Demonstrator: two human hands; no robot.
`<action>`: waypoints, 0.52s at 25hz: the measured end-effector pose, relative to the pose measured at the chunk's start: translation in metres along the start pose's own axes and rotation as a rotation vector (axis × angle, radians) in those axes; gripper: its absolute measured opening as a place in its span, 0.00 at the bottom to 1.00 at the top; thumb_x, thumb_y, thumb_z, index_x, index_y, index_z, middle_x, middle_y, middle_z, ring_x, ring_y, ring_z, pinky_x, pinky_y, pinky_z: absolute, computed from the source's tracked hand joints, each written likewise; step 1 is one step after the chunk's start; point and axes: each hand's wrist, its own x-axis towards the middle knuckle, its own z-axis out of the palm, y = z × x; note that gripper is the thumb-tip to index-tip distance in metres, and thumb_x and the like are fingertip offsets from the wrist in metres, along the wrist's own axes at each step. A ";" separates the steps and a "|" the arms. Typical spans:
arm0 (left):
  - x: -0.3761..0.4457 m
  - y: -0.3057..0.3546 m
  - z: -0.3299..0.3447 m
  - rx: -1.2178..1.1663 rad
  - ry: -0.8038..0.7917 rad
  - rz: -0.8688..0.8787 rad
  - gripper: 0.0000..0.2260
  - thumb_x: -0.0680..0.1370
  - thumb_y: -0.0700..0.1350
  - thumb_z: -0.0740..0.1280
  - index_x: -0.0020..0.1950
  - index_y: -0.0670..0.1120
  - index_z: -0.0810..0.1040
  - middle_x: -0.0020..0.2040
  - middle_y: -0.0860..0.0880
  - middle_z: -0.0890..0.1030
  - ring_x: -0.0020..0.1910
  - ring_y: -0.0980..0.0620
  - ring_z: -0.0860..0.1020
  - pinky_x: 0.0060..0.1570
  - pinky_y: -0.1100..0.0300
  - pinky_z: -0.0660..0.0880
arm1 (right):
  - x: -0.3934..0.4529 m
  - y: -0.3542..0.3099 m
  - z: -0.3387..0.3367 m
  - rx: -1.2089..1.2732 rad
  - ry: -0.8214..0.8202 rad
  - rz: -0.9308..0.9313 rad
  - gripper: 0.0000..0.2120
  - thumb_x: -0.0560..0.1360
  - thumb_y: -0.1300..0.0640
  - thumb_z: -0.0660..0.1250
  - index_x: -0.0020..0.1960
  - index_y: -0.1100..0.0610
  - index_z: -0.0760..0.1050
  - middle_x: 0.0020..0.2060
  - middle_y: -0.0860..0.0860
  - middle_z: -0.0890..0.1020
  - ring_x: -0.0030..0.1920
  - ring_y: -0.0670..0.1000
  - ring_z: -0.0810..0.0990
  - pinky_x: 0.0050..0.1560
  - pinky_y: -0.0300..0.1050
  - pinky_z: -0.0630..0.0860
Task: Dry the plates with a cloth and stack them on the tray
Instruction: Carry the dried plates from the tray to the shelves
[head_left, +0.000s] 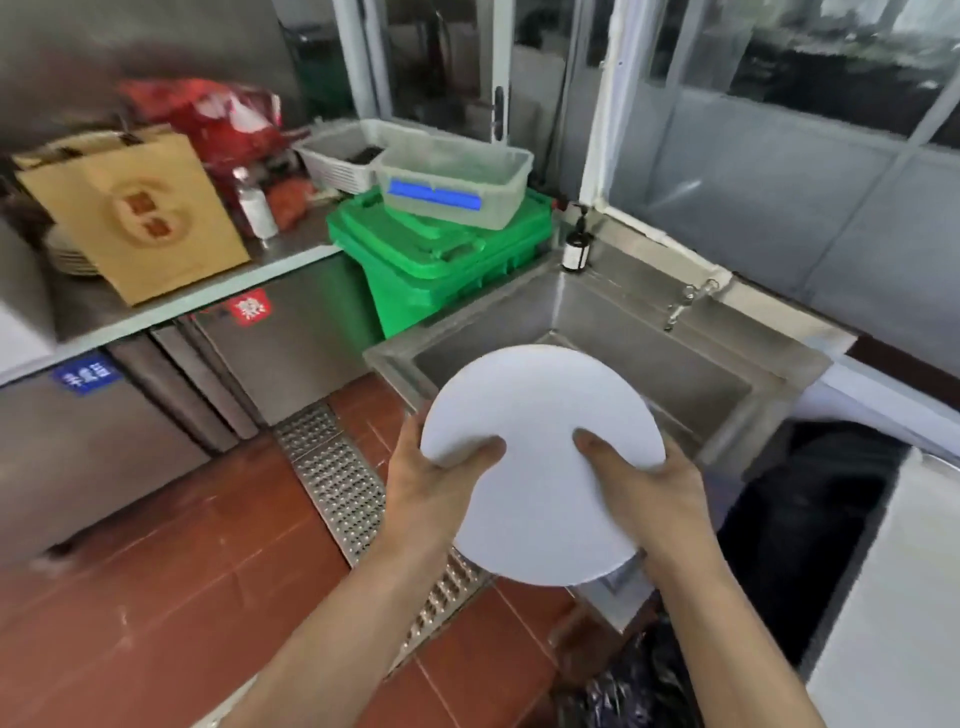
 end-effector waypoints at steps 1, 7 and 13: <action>0.001 0.002 -0.026 -0.013 0.047 0.009 0.27 0.66 0.45 0.82 0.60 0.60 0.77 0.50 0.56 0.83 0.46 0.56 0.82 0.36 0.59 0.78 | -0.010 -0.002 0.024 -0.009 -0.035 -0.007 0.14 0.66 0.46 0.82 0.45 0.43 0.79 0.39 0.39 0.85 0.38 0.39 0.84 0.36 0.39 0.78; -0.010 0.006 -0.170 -0.043 0.309 0.064 0.30 0.67 0.46 0.81 0.66 0.55 0.76 0.57 0.52 0.82 0.54 0.48 0.80 0.45 0.55 0.75 | -0.069 -0.012 0.149 -0.079 -0.303 -0.035 0.17 0.65 0.48 0.84 0.44 0.46 0.77 0.35 0.41 0.84 0.37 0.41 0.83 0.31 0.39 0.76; -0.033 0.008 -0.267 -0.181 0.575 0.063 0.30 0.66 0.46 0.81 0.66 0.57 0.75 0.59 0.51 0.82 0.55 0.46 0.81 0.57 0.42 0.80 | -0.115 -0.025 0.249 -0.182 -0.618 -0.116 0.15 0.66 0.46 0.82 0.47 0.43 0.79 0.39 0.40 0.85 0.40 0.43 0.84 0.36 0.43 0.80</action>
